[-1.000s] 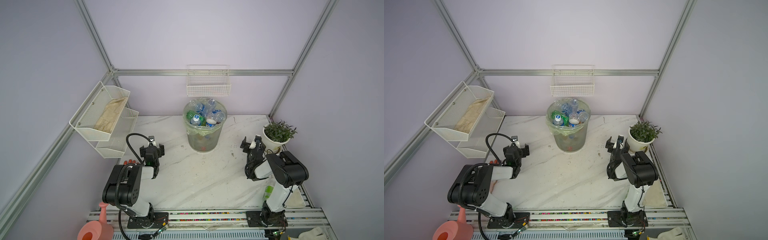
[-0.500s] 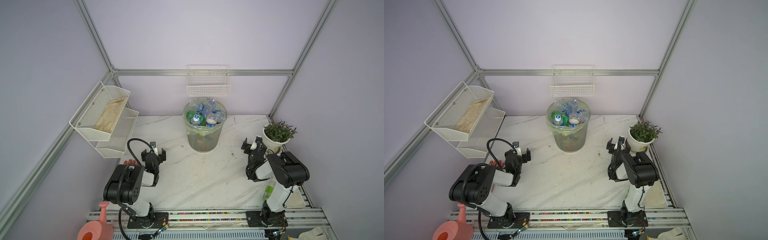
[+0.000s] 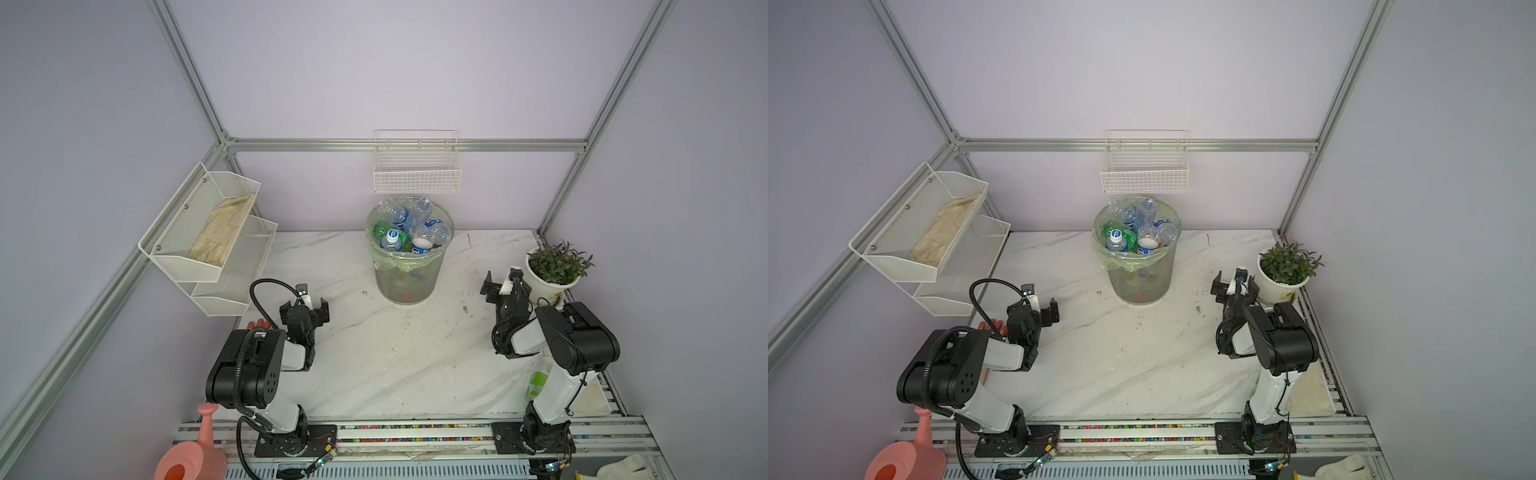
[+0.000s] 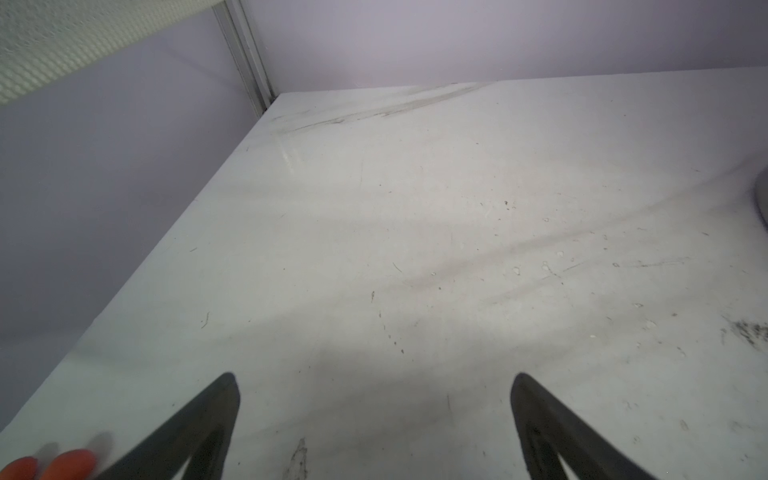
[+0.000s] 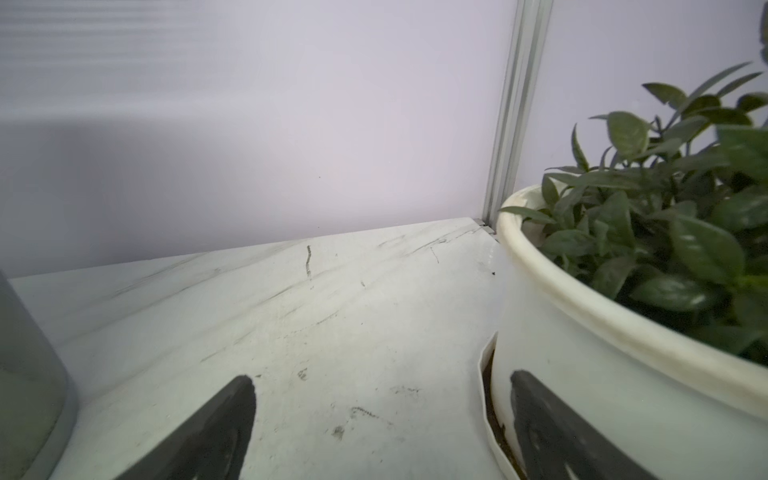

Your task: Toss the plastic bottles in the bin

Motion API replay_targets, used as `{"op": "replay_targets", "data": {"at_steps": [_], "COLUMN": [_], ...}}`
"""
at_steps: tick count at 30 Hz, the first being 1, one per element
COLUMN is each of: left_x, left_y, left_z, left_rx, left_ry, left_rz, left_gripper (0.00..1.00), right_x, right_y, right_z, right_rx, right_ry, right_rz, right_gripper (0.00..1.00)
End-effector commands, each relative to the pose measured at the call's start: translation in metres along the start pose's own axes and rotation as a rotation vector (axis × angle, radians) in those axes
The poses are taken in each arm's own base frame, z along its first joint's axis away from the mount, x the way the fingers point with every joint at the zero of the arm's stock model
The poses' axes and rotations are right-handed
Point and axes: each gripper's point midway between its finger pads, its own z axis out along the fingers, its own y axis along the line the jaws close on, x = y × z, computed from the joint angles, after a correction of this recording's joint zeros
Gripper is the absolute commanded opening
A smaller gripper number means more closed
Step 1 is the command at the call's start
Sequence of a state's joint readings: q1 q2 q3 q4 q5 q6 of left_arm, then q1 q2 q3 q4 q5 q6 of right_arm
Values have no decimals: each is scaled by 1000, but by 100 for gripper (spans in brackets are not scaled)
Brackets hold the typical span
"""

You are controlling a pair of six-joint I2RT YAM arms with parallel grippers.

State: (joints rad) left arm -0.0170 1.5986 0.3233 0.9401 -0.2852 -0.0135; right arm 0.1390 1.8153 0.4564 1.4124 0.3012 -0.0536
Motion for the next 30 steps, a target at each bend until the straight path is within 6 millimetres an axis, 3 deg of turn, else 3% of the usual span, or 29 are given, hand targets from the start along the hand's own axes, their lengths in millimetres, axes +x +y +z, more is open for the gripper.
{"op": "replay_targets", "data": {"at_steps": [1, 7, 9, 19, 24, 27, 30], "left_x": [-37, -39, -39, -46, -45, -37, -36], "left_y": [12, 8, 7, -10, -11, -10, -9], "left_z": [-8, -13, -17, -31, -21, 0, 5], "left_rx": [-72, -80, -74, -59, -54, 2, 22], "left_ry": [-149, -172, -187, -263, -229, -107, -88], "left_rz": [-70, -55, -52, 15, 16, 0, -16], "left_gripper": [100, 99, 100, 100, 100, 100, 100], "right_x": [3, 0, -2, -2, 4, 4, 2], "right_y": [-3, -5, 9, 21, 15, 14, 11], "right_z": [3, 1, -4, -9, 5, 5, 3], "right_rx": [-10, -5, -71, -145, -130, -131, -116], "right_ry": [34, 22, 9, -2, 51, 53, 40], "right_rz": [31, 12, -34, -60, 3, 1, -21], "right_gripper": [97, 97, 97, 97, 97, 97, 97]}}
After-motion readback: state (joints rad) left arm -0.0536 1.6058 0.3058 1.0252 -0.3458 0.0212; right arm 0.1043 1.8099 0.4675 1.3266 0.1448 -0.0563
